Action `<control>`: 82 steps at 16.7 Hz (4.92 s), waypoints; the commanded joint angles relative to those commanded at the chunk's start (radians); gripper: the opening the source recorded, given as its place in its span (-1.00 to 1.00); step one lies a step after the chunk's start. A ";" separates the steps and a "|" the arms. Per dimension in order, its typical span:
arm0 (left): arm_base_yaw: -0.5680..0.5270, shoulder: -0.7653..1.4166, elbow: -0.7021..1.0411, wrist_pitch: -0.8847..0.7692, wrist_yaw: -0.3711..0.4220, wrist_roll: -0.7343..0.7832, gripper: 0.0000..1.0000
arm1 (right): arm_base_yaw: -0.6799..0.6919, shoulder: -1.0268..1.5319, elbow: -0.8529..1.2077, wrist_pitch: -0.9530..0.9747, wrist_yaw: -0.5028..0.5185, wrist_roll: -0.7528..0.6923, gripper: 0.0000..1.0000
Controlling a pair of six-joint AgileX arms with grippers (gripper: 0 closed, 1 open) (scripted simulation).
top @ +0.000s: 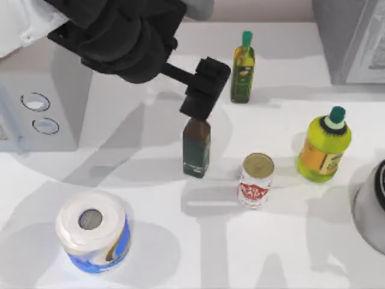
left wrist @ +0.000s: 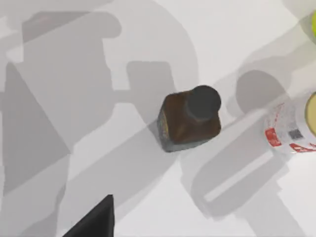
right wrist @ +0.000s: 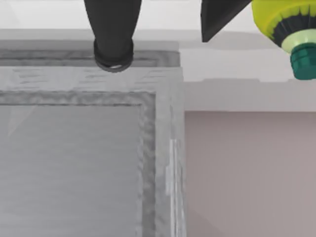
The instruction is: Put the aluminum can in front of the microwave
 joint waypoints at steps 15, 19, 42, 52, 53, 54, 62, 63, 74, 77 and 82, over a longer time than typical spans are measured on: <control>-0.219 0.884 0.912 -0.576 -0.010 -0.013 1.00 | 0.000 0.000 0.000 0.000 0.000 0.000 1.00; -0.214 0.885 0.910 -0.574 -0.010 -0.013 1.00 | 0.000 0.000 0.000 0.000 0.000 0.000 1.00; -0.218 0.848 0.608 -0.308 -0.011 -0.012 -0.06 | 0.000 0.000 0.000 0.000 0.000 0.000 1.00; -0.218 0.848 0.608 -0.308 -0.011 -0.012 -1.00 | 0.000 0.000 0.000 0.000 0.000 0.000 1.00; -0.218 0.848 0.608 -0.308 -0.011 -0.012 -1.00 | 0.000 0.000 0.000 0.000 0.000 0.000 1.00; -0.218 0.848 0.608 -0.308 -0.011 -0.012 -1.00 | 0.000 0.000 0.000 0.000 0.000 0.000 1.00; -0.228 0.864 0.688 -0.381 0.013 -0.030 -1.00 | 0.000 0.000 0.000 0.000 0.000 0.000 1.00; -0.227 0.865 0.712 -0.405 0.015 -0.030 -1.00 | 0.000 0.000 0.000 0.000 0.000 0.000 1.00; -0.225 0.831 0.766 -0.468 -0.005 -0.012 -1.00 | 0.000 0.000 0.000 0.000 0.000 0.000 1.00; -0.215 0.719 0.705 -0.456 0.014 -0.021 -1.00 | 0.000 0.000 0.000 0.000 0.000 0.000 1.00; -0.108 0.447 0.493 -0.421 0.049 -0.045 -1.00 | 0.000 0.000 0.000 0.000 0.000 0.000 1.00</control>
